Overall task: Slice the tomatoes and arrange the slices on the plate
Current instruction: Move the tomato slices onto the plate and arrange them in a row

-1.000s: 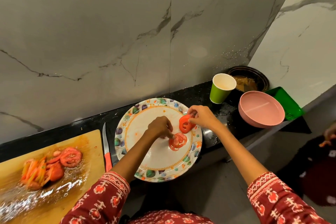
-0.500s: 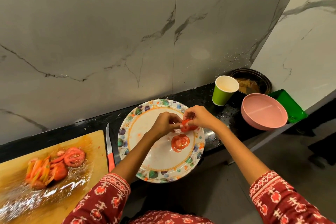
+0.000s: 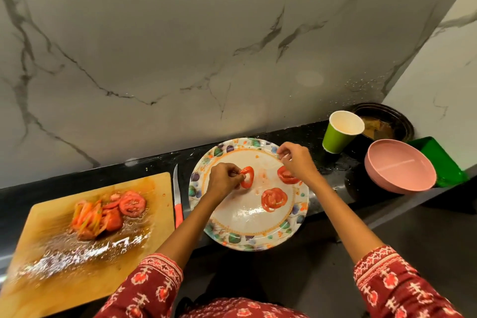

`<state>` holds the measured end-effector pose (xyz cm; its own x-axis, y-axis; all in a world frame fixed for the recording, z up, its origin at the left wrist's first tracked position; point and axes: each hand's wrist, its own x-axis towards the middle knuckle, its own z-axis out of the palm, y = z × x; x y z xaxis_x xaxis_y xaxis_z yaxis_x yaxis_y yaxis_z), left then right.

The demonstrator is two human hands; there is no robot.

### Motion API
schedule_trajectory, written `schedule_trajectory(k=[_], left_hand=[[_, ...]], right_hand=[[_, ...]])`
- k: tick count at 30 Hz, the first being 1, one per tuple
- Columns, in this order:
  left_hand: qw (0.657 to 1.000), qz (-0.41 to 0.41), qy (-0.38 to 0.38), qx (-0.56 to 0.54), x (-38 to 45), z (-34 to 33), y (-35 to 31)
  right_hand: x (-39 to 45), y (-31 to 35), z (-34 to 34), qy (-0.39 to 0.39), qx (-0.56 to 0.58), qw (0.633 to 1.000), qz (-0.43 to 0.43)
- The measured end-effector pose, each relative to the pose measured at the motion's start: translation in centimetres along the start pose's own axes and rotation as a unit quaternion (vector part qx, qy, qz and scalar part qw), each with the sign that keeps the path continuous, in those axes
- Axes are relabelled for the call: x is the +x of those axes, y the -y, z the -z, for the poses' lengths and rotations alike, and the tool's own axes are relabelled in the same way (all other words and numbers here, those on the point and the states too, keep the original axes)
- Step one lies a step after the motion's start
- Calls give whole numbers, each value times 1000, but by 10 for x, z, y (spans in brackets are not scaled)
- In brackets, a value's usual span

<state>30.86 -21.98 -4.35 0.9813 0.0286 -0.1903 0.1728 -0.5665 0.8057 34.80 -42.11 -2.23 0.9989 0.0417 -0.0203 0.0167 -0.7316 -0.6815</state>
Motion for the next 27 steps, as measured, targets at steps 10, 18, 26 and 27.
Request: schedule_trajectory(k=[10, 18, 26, 27], left_hand=[[998, 27, -42, -24, -11, -6, 3], [997, 40, -49, -36, -18, -9, 1], [991, 60, -104, -53, -30, 2, 9], [990, 64, -114, -61, -32, 5, 12]], right_hand=[[-14, -23, 7, 105, -206, 967, -102], [-18, -29, 10, 106, -201, 969, -99], [-5, -17, 14, 163, -235, 953, -100], [-3, -16, 14, 166, -231, 954, -99]])
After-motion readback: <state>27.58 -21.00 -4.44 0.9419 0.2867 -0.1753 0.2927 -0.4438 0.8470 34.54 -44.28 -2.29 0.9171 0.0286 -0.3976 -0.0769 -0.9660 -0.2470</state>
